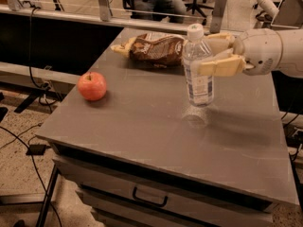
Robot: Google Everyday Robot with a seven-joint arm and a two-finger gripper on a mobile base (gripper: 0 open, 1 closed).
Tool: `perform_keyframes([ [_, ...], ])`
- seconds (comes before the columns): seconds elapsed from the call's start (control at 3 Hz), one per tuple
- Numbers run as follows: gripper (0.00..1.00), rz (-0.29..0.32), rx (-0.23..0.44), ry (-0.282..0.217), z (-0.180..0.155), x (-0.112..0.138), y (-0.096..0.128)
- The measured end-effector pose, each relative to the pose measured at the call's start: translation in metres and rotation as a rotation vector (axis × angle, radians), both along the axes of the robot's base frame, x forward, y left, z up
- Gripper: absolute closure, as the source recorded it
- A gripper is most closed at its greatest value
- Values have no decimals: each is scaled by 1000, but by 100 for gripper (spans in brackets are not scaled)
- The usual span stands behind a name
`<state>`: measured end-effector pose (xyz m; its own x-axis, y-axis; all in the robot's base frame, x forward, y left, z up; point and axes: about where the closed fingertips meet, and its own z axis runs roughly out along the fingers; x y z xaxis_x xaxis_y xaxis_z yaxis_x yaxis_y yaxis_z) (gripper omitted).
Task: Place blue plastic bottle upright
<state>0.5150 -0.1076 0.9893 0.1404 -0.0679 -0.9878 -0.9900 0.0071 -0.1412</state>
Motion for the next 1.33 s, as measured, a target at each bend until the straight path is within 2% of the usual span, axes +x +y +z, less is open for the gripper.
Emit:
perform_keyframes([
  [0.33,100,11,60,41,-6,3,0],
  [0.67,100,24,113,53,-10,5,1],
  [1.0,100,35,184,41,-21,10,5],
  [1.33,100,36,184,41,-21,10,5],
])
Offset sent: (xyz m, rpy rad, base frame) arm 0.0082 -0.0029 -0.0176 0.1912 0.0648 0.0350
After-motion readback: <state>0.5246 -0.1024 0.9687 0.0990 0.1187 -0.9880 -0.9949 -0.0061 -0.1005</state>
